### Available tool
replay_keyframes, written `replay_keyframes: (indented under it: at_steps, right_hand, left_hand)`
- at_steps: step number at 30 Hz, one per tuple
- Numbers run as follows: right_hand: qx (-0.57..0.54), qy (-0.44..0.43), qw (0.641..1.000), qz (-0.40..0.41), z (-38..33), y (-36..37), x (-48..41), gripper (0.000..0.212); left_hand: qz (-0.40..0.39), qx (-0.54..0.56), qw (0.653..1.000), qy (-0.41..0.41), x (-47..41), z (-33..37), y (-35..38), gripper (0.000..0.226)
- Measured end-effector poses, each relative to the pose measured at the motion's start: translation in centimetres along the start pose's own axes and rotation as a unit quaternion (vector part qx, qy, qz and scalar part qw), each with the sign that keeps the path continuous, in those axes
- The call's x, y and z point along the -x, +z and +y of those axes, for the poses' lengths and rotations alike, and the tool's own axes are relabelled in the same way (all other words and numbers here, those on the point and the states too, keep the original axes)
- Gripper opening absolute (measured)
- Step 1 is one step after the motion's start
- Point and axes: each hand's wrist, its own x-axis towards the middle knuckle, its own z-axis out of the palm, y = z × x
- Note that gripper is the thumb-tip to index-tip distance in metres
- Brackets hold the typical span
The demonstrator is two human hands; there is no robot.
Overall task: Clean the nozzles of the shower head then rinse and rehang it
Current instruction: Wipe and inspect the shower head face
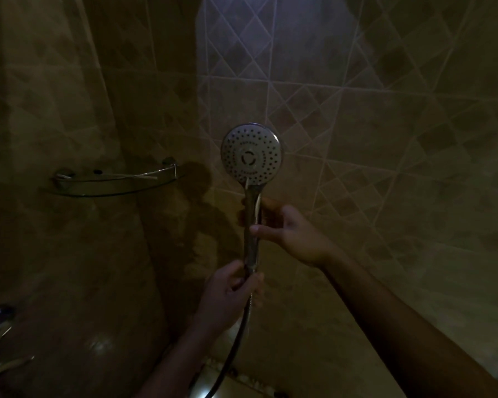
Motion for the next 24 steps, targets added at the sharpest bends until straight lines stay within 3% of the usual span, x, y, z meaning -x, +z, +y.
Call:
replay_keyframes:
  at_steps: [6,13,15,20,24]
  right_hand:
    - [0.034,-0.01,0.998,0.049,0.6,0.8,-0.1,0.048]
    - [-0.014,-0.002,1.0,-0.009,0.0,0.2,0.2,0.038]
    - [0.01,-0.005,1.0,0.024,0.4,0.4,-0.1,0.034]
    - [0.046,-0.016,0.995,0.083,1.1,1.2,-0.5,0.05]
    - [0.01,-0.014,1.0,0.026,1.0,0.9,-0.5,0.042]
  left_hand:
    - [0.01,-0.017,1.0,0.002,0.0,-0.2,0.2,0.003]
    - [-0.001,-0.005,1.0,0.0,0.3,-0.2,-0.3,0.005]
    - [-0.012,-0.004,1.0,0.011,0.3,-0.2,-0.5,0.005]
    - [-0.011,-0.015,0.999,0.031,0.2,-0.7,-0.6,0.003]
    - [-0.009,0.002,1.0,0.018,0.1,-0.9,-0.9,0.006]
